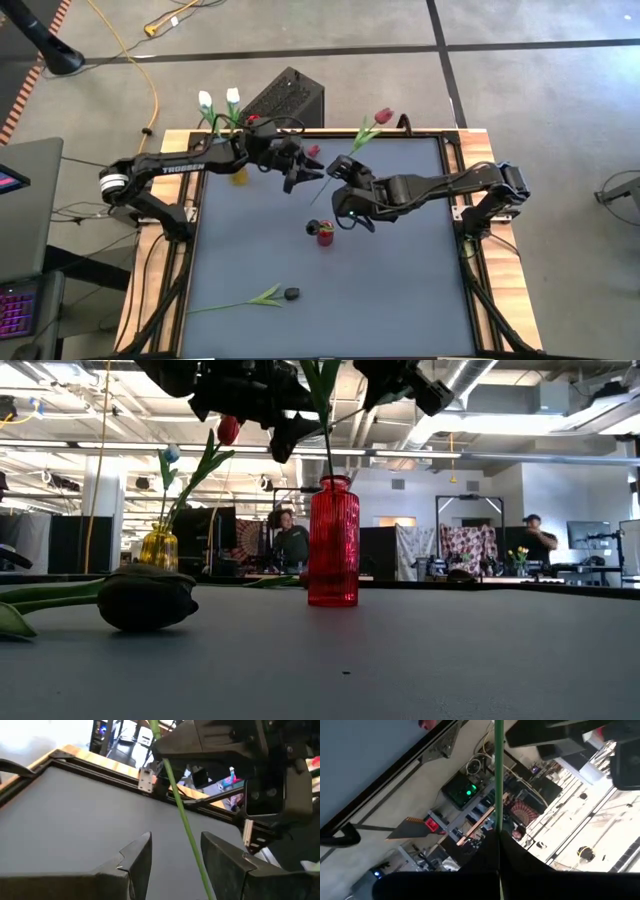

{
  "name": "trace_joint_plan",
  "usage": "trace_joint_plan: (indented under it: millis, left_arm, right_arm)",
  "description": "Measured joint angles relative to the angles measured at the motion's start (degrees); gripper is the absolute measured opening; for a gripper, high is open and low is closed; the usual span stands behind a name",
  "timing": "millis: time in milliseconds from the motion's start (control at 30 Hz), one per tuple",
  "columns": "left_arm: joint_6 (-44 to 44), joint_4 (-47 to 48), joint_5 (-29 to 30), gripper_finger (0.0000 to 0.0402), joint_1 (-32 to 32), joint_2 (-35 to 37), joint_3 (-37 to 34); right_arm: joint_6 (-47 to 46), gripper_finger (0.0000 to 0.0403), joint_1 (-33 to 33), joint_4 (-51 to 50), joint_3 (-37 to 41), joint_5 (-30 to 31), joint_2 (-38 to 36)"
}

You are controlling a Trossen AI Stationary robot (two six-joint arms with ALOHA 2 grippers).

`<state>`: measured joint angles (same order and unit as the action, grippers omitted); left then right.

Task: Sort flowers into vase by color
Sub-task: Put the bottom dark red tulip into the red vase

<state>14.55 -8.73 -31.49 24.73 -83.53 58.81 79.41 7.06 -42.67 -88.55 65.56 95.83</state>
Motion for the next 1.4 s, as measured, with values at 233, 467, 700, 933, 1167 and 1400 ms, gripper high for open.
trace_joint_plan:
  millis: [233,467,700,933,1167,1400]
  left_arm:
    - [3.0,-0.9,-3.2,0.0158,0.0,0.0,0.0]
    - [3.2,-1.2,-4.2,0.0158,-0.2,0.0,0.0]
    - [3.1,-1.2,-6.3,0.0157,-0.2,0.0,0.0]
    - [2.4,-1.1,-6.3,0.0152,-0.2,0.0,0.0]
    - [2.1,-1.2,-6.2,0.0087,0.0,0.0,0.0]
    - [0.5,-0.9,-6.2,0.0008,0.0,0.0,0.0]
  right_arm:
    - [5.0,0.0016,-0.5,5.7,0.0,-2.3,0.0]
    - [11.1,0.0016,-0.9,12.7,0.0,-6.1,0.0]
    - [12.1,0.0016,-2.5,12.8,0.0,-8.5,0.0]
    - [12.3,0.0016,-2.7,12.8,0.0,-11.9,0.0]
    - [12.3,0.0016,-2.7,12.9,0.0,-11.9,0.0]
    - [12.3,0.0024,-2.7,13.3,0.0,-11.9,0.0]
